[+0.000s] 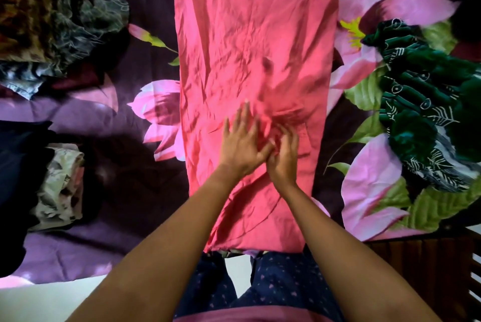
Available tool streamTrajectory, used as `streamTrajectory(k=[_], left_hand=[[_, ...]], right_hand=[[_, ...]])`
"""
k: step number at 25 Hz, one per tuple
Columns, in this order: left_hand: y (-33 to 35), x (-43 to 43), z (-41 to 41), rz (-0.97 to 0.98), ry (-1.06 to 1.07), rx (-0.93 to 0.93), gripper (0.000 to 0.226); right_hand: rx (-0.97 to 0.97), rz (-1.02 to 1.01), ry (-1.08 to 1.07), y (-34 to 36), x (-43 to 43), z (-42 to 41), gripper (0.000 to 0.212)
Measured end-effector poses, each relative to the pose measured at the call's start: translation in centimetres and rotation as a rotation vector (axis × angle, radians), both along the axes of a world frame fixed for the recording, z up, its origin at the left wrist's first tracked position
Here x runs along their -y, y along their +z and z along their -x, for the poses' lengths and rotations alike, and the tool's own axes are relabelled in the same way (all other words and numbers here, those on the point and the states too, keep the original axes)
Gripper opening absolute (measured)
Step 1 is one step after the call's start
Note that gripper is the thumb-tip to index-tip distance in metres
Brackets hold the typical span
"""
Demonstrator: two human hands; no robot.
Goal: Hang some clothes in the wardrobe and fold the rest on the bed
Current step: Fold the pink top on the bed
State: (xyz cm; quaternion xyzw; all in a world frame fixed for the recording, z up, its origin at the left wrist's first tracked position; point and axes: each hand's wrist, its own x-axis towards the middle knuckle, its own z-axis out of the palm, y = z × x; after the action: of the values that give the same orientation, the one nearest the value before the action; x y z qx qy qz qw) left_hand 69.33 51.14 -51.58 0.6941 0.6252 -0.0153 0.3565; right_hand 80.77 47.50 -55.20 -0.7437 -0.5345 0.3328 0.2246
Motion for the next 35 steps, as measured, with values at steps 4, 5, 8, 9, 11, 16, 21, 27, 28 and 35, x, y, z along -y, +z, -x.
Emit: streamTrajectory(k=[4, 5, 8, 9, 11, 16, 21, 27, 28, 35], left_hand=[[-1.8, 2.8, -2.0, 0.134, -0.209, -0.018, 0.096], [-1.8, 3.3, -1.9, 0.111, -0.215, -0.032, 0.095], [-2.4, 4.7, -0.5, 0.104, -0.273, -0.073, 0.084], [-2.6, 5.3, -0.1, 0.122, -0.29, -0.083, 0.08], [-2.9, 6.7, 0.8, 0.149, -0.297, -0.077, 0.074], [-2.9, 10.3, 2.7, 0.095, -0.231, 0.017, 0.075], [-2.4, 13.7, 3.2, 0.023, -0.041, 0.085, 0.057], [-1.8, 15.0, 3.5, -0.126, 0.465, 0.066, 0.049], [-1.7, 15.0, 3.5, -0.106, 0.521, 0.085, 0.055], [-1.4, 16.7, 4.7, 0.047, 0.569, 0.017, 0.07]], right_hand=[[0.09, -0.269, -0.458, 1.8, 0.7, -2.2, 0.051], [0.14, -0.292, -0.392, 1.9, 1.0, -2.7, 0.058], [0.375, -0.123, 0.162, 0.8, 1.8, -4.1, 0.073], [0.435, -0.004, 0.362, 0.4, 1.8, -4.5, 0.076], [0.492, 0.226, 0.609, 0.0, 1.5, -5.1, 0.079], [0.516, 0.349, 0.599, 0.5, 3.1, -5.8, 0.068], [0.463, 0.467, 0.545, 1.3, 6.5, -7.3, 0.069], [0.227, 0.047, 0.269, 1.6, 6.5, -6.4, 0.037], [0.216, 0.02, 0.285, 1.9, 6.0, -6.0, 0.034], [0.162, -0.019, 0.627, 2.1, 7.3, -2.3, 0.022]])
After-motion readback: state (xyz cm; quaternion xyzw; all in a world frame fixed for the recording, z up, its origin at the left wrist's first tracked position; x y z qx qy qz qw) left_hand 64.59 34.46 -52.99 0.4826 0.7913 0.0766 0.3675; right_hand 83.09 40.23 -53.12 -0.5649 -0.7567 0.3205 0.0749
